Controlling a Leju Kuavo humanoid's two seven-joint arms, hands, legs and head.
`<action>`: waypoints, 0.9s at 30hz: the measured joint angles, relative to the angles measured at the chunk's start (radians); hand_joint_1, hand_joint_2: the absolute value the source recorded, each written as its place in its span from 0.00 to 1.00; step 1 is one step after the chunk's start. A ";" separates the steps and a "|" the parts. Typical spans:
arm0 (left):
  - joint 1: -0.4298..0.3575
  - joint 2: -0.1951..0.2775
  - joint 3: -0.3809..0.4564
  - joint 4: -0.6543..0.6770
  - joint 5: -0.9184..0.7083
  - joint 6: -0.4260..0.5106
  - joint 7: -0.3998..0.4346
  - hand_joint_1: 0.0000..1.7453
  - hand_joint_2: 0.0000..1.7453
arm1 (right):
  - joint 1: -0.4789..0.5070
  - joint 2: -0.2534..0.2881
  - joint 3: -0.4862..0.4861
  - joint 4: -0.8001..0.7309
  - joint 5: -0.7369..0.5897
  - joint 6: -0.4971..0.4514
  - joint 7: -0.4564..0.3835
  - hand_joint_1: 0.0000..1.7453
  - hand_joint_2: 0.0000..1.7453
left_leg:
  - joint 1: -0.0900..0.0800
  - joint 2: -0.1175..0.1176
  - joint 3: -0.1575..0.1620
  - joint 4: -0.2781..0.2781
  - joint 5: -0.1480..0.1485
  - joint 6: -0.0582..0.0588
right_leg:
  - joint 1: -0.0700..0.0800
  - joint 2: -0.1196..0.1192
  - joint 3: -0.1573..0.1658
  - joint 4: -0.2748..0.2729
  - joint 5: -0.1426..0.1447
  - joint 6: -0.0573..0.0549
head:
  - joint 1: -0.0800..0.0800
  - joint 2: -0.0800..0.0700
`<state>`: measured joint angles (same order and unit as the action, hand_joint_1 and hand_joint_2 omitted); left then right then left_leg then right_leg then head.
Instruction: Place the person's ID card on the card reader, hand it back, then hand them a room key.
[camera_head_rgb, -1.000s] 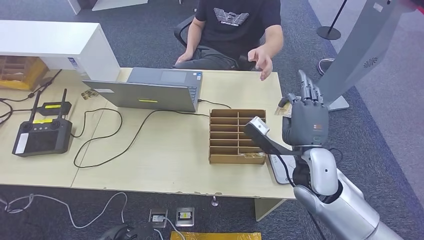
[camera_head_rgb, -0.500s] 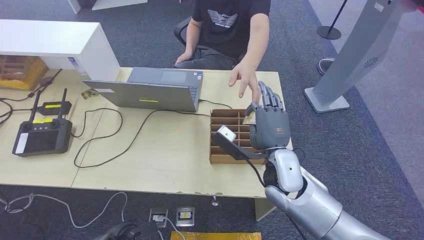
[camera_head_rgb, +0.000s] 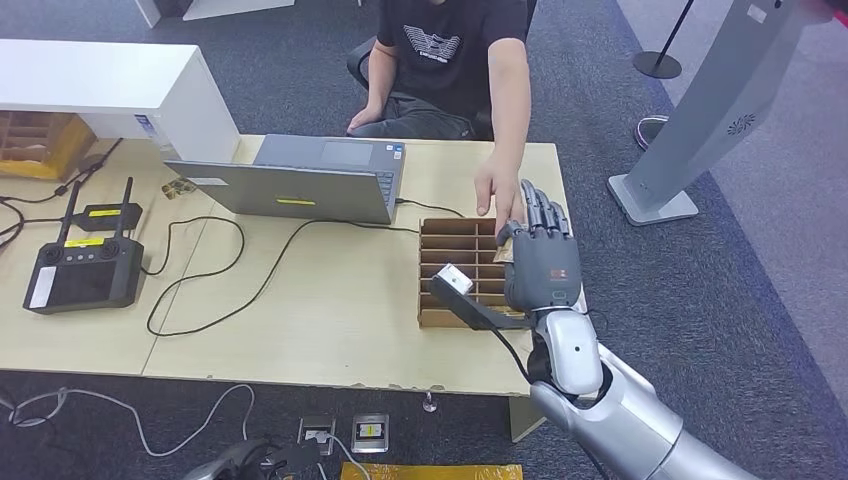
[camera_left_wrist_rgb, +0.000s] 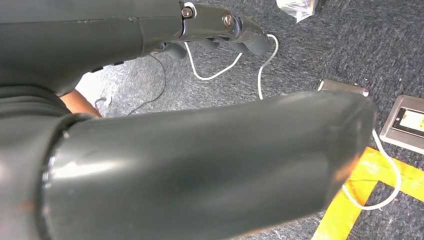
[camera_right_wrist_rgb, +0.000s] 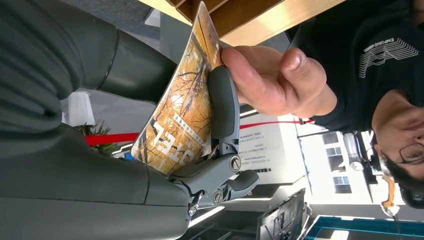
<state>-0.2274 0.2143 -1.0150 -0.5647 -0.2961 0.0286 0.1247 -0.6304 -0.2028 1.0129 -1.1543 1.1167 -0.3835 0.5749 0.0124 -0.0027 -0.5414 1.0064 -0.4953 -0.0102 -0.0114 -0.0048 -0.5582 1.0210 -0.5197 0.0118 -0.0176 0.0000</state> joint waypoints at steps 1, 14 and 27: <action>0.000 -0.001 0.000 0.000 -0.003 0.000 0.000 0.00 0.00 | 0.003 -0.001 -0.002 0.001 0.005 0.002 0.002 0.85 1.00 | 0.000 0.000 0.000 0.000 0.000 0.000 | 0.000 0.000 0.000 0.000 0.000 0.000 | 0.000 0.000; 0.000 -0.004 0.017 0.001 -0.020 -0.013 0.000 0.00 0.00 | 0.031 -0.011 -0.025 0.003 0.049 0.023 0.013 0.00 0.25 | 0.000 0.000 0.000 0.000 0.000 0.000 | 0.000 0.000 0.000 0.000 0.000 0.000 | 0.000 0.000; 0.002 -0.005 0.029 0.004 -0.037 -0.019 0.000 0.00 0.00 | 0.082 -0.016 -0.051 -0.076 0.035 -0.003 0.027 0.00 0.00 | 0.000 0.000 0.000 0.000 0.000 0.000 | 0.000 0.000 0.000 0.000 0.000 0.000 | 0.000 0.000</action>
<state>-0.2258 0.2095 -0.9863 -0.5611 -0.3335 0.0099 0.1247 -0.5483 -0.2191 0.9614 -1.2307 1.1518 -0.3862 0.6022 0.0124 -0.0027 -0.5412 1.0065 -0.4953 -0.0102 -0.0115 -0.0048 -0.5581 1.0210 -0.5197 0.0118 -0.0177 0.0000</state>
